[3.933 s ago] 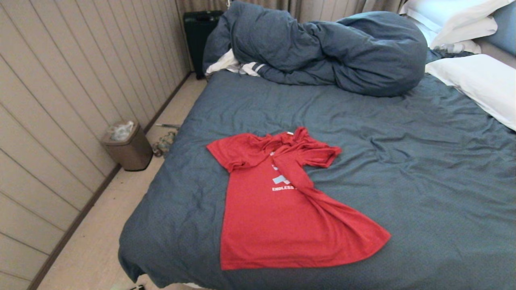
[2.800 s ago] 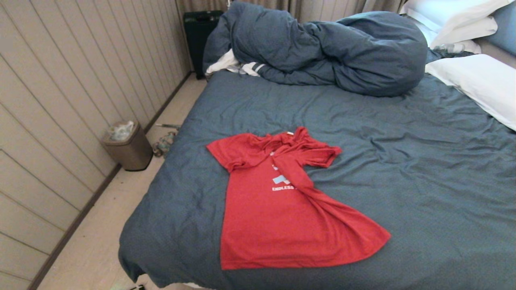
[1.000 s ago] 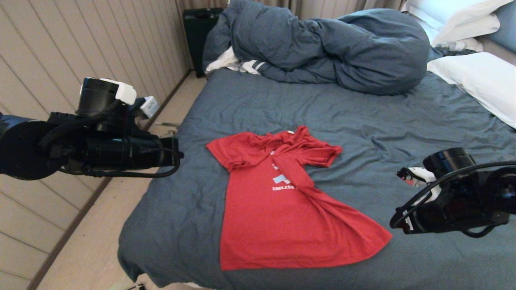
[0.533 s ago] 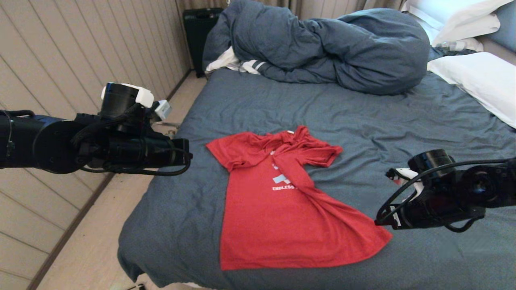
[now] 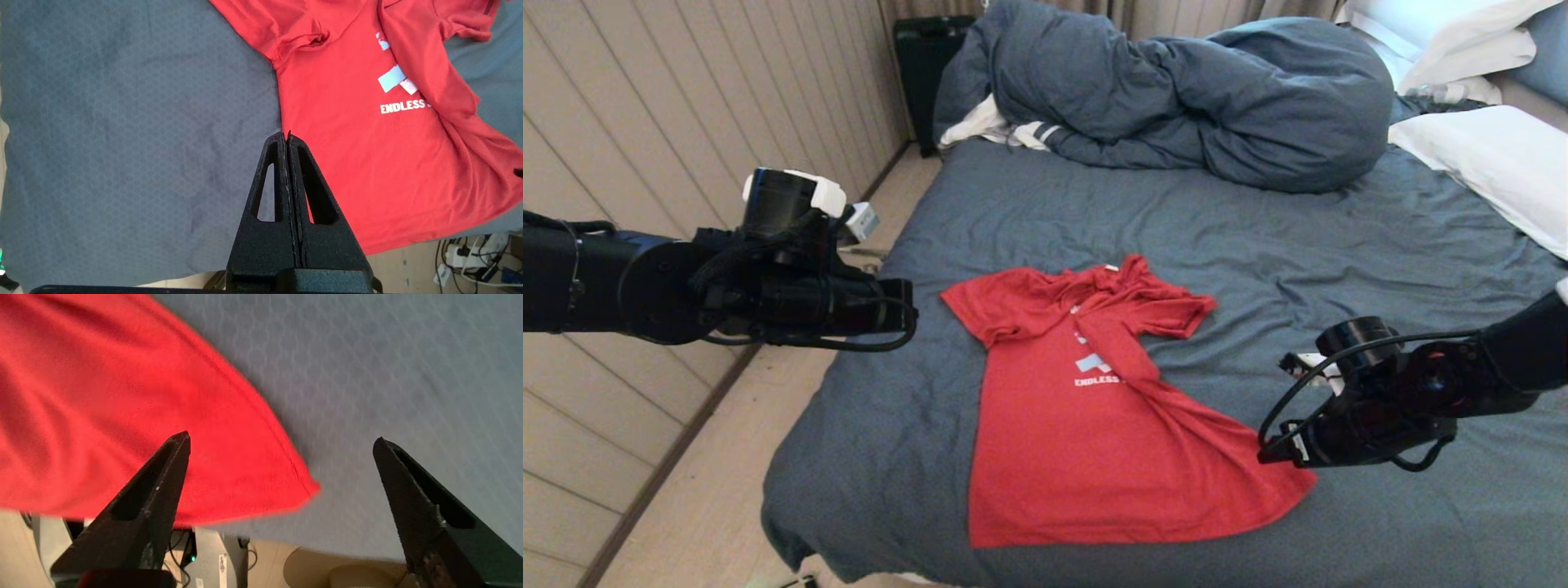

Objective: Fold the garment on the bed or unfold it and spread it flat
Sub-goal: Fold the red T-shirt

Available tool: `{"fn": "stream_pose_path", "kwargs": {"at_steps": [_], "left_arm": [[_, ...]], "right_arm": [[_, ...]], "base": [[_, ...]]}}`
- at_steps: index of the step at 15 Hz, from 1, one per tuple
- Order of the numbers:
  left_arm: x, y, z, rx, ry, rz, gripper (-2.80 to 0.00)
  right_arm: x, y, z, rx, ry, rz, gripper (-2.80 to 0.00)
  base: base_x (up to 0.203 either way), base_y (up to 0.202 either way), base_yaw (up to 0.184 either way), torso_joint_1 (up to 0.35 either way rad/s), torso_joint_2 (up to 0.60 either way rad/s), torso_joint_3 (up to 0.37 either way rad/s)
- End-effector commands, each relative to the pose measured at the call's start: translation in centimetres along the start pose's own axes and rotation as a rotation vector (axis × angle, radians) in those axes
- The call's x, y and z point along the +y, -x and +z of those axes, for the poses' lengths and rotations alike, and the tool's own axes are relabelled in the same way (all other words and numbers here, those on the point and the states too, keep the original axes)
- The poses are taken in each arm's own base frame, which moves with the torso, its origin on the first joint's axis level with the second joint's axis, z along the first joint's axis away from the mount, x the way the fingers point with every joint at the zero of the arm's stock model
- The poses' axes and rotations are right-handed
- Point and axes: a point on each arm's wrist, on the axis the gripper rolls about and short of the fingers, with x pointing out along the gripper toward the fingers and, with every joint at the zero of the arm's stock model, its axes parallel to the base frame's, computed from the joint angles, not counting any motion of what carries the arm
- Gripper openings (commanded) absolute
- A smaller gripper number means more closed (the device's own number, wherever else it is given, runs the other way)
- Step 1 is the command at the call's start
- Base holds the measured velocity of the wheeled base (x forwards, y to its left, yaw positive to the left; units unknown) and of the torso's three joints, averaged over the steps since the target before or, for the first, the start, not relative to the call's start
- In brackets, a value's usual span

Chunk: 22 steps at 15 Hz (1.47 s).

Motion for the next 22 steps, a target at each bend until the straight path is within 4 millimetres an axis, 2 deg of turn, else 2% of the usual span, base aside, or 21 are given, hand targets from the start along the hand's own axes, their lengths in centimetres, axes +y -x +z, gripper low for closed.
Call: {"fn": "stream_pose_path", "kwargs": {"at_steps": [1,2,5,8,12,15,18,22], "left_arm": [[0.0,-0.1,0.0,0.002,0.002,0.000,-2.80],[0.0,-0.1,0.0,0.002,0.002,0.001,-2.80],[0.0,0.0,0.2,-0.008,-0.002,0.000,-2.80],[-0.1,0.1,0.4,-0.013,-0.002,-0.001,-2.80],[-0.2,0.5,0.6,-0.024,-0.006,-0.005,-2.80],[-0.2,0.7,0.8,-0.032,-0.007,-0.004,-2.80],[-0.2,0.5,0.7,-0.029,-0.010,-0.005,-2.80],[-0.3,0.4,0.8,-0.030,-0.011,-0.007,-2.80]], "right_arm": [[0.2,-1.2,-0.3,0.026,0.005,0.004,0.00],[0.5,-1.2,-0.5,0.029,0.012,0.008,-2.80],[1.3,-1.2,-1.2,0.047,0.036,0.020,-2.80],[1.3,-0.9,-1.5,0.050,0.034,0.019,-2.80],[0.2,1.3,-2.8,0.030,-0.002,-0.005,-2.80],[-1.0,1.9,-5.1,0.082,-0.038,-0.028,-2.80],[-1.4,1.5,-7.2,0.153,-0.055,-0.033,-2.80],[-2.4,1.1,-9.0,0.175,-0.075,-0.046,-2.80]], "base": [[0.000,0.000,0.000,0.000,0.00,0.000],[0.000,0.000,0.000,0.000,0.00,0.000],[0.000,0.000,0.000,0.000,0.00,0.000],[0.000,0.000,0.000,0.000,0.00,0.000],[0.000,0.000,0.000,0.000,0.00,0.000],[0.000,0.000,0.000,0.000,0.00,0.000],[0.000,0.000,0.000,0.000,0.00,0.000],[0.000,0.000,0.000,0.000,0.00,0.000]]}}
